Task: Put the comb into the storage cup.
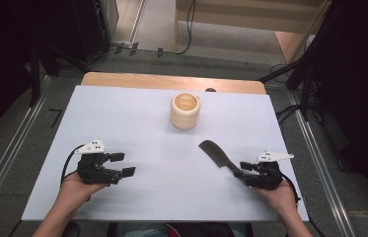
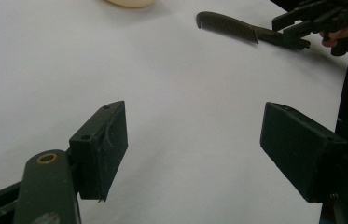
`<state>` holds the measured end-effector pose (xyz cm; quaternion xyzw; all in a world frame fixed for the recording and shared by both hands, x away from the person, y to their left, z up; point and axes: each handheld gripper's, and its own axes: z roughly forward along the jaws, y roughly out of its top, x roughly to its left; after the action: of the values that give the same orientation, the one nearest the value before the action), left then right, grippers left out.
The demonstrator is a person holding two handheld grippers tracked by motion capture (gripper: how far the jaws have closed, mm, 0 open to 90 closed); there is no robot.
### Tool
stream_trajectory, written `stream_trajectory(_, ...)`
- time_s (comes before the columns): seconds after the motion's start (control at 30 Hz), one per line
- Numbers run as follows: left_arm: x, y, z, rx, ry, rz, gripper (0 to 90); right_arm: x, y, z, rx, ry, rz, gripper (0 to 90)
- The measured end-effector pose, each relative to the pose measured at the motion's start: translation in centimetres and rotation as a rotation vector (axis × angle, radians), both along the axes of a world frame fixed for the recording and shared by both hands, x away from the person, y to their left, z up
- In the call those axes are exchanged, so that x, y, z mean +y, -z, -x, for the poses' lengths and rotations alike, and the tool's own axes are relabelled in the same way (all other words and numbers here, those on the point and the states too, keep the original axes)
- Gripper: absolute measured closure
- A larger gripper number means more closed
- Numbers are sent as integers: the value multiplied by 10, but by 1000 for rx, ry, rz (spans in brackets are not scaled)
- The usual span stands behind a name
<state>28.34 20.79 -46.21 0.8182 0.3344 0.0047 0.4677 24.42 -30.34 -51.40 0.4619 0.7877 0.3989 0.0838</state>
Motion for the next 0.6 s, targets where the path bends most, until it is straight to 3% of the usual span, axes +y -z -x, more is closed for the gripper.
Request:
stream_trajectory(0.4,0,0,0,2,1,-5,242,7,2,1,37,-9,89,669)
stream_trajectory(0.6,-1,1,0,3,-2,-10,242,12,1,1,47,3,128,695)
